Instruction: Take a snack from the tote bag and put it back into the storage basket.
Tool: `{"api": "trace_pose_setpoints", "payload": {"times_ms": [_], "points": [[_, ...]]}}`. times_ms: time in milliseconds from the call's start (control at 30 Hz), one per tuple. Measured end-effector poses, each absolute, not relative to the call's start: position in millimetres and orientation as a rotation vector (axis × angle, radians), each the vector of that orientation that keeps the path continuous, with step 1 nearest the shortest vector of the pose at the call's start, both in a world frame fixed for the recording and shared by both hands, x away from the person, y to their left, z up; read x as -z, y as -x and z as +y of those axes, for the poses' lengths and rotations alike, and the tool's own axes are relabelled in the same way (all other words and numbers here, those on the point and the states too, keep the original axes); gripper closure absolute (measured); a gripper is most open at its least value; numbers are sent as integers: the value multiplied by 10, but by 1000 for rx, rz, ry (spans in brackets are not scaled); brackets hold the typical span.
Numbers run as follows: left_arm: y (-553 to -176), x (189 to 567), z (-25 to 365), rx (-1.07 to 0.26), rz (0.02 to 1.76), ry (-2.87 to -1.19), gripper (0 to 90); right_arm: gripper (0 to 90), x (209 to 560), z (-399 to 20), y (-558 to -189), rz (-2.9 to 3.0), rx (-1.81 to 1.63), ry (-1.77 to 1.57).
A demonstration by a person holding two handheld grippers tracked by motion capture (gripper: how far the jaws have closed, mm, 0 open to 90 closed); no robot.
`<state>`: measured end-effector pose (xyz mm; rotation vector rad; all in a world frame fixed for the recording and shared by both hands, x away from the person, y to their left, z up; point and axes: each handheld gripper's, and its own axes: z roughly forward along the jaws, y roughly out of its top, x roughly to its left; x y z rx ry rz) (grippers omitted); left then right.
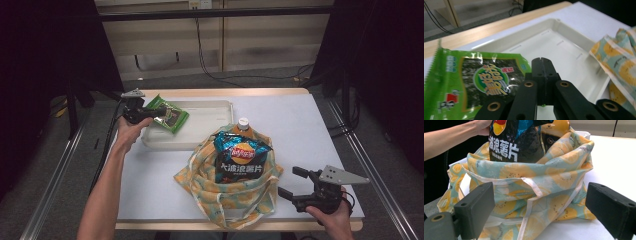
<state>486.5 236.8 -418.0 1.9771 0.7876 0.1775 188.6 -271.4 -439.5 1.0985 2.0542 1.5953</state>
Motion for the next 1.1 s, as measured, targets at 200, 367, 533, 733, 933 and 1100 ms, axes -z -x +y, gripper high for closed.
{"api": "trace_pose_setpoints", "payload": {"times_ms": [200, 367, 533, 733, 933, 1100], "points": [[-4851, 4282, 2181, -147, 760, -2059, 900, 85, 4401, -2697, -1895, 2069, -1591, -1098], [-4851, 4429, 2056, -108, 752, -2123, 900, 85, 4402, -2713, -1897, 2062, -1589, -1102], [-4874, 4507, 2006, -95, 772, -2170, 900, 84, 4402, -2713, -1898, 2063, -1590, -1101], [-4933, 4606, 1972, -59, 798, -2238, 900, 84, 4404, -2710, -1901, 2067, -1590, -1102], [-5001, 4607, 2007, -48, 846, -2290, 900, 81, 4405, -2715, -1902, 2066, -1593, -1102], [-5063, 4631, 2040, -67, 872, -2347, 900, 81, 4404, -2708, -1900, 2067, -1593, -1101]]}}
